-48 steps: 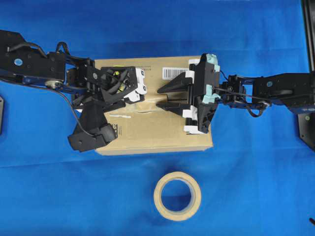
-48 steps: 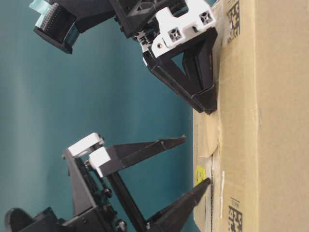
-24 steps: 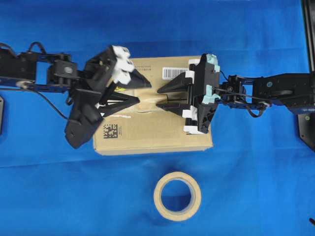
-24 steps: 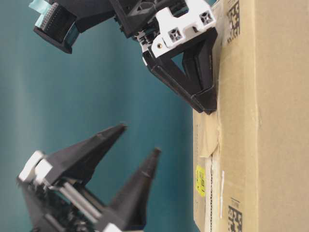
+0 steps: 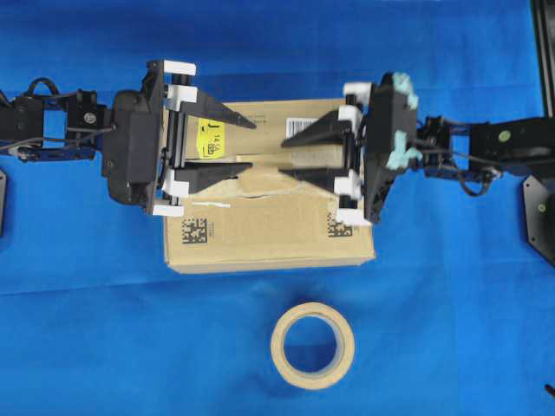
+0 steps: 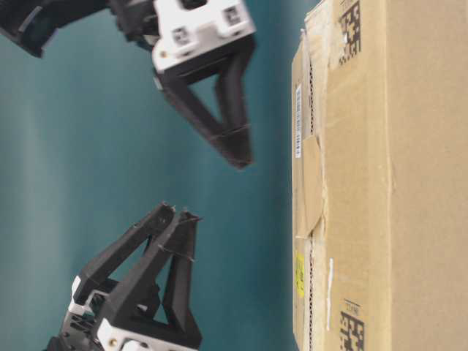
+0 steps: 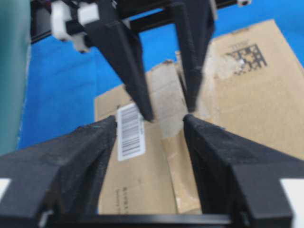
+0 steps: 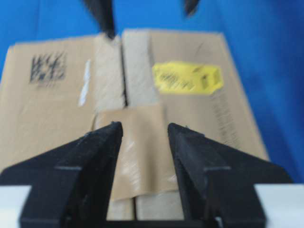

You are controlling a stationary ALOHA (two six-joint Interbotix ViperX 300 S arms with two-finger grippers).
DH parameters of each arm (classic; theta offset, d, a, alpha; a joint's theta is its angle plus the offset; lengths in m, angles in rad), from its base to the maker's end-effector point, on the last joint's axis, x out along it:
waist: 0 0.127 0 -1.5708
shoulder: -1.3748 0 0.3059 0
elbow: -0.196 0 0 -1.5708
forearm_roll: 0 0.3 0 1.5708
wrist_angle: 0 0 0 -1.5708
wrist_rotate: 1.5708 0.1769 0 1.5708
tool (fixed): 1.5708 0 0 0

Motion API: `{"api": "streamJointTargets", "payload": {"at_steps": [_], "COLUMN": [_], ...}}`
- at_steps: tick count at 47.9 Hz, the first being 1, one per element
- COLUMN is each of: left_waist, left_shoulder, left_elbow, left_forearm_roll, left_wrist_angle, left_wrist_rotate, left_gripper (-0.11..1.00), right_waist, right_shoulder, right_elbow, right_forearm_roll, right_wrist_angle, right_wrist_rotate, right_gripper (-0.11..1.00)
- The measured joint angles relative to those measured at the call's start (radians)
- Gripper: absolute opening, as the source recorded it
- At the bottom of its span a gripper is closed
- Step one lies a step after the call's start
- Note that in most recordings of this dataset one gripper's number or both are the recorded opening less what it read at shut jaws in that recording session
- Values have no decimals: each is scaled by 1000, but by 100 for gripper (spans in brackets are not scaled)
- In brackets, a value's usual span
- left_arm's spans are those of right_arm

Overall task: Apply tape along the seams of the closed cardboard box to seal it securely.
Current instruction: 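Press the tape flat along the seam with both grippers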

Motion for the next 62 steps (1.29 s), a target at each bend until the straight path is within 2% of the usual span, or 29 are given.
{"api": "streamJointTargets", "payload": {"at_steps": [3,7,9,11,20,39,48,62], "left_waist": [-2,-3,-3,-3,-12,-5,-5,5], "left_shoulder": [5,25,37,49,114,206,258,262], "left_elbow": [5,14,20,26,32,34,38,75], "left_forearm_roll": [-2,-3,-3,-3,-2,-3,-3,-2], "left_wrist_angle": [-21,-60,-81,-100,-161,-172,-173,-186], "left_wrist_rotate": [-46,-140,-156,-170,-233,-360,-382,-385], "left_gripper": [34,12,4,-1,0,0,0,0], "right_waist": [-12,-25,-25,-26,-25,-21,-8,2], "right_shoulder": [0,3,9,20,64,161,198,207], "right_elbow": [0,-2,-5,-9,-23,-63,-75,-55], "right_forearm_roll": [0,0,0,0,-2,0,-2,6], "right_wrist_angle": [-6,-8,-9,-9,-9,-14,-15,-17], "right_wrist_rotate": [0,0,0,0,0,0,6,11], "right_gripper": [28,9,0,-2,-2,-2,-2,-2]}}
